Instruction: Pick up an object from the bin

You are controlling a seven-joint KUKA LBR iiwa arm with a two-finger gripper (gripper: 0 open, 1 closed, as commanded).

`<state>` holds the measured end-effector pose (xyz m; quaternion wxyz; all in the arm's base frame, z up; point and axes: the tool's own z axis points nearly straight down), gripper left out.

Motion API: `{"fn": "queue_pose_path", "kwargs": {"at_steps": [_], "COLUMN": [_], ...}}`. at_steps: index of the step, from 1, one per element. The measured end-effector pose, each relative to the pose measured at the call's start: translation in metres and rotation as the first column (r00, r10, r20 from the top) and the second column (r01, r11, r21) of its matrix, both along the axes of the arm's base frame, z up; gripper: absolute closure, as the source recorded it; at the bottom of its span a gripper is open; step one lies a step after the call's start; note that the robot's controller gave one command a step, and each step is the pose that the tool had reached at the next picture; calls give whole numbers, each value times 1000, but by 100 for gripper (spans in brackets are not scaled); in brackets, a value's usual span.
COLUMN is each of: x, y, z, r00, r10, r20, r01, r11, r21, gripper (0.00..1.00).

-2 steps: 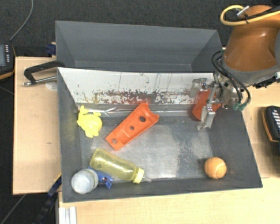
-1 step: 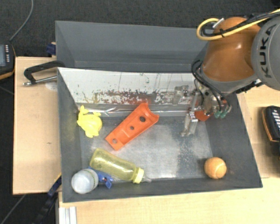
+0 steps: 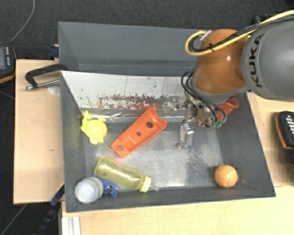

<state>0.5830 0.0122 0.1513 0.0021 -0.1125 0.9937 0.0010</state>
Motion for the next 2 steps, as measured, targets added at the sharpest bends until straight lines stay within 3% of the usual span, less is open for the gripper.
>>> {"fn": "queue_pose_path", "kwargs": {"at_steps": [1,2], "x": [-2,2], "y": [3,31], "z": [-16,-18], "r00": [1000,1000], "r10": [-1,27], "r20": [7,2], "r01": [1,-27], "r11": [1000,1000], "r21": [0,1], "gripper": [0,0]}}
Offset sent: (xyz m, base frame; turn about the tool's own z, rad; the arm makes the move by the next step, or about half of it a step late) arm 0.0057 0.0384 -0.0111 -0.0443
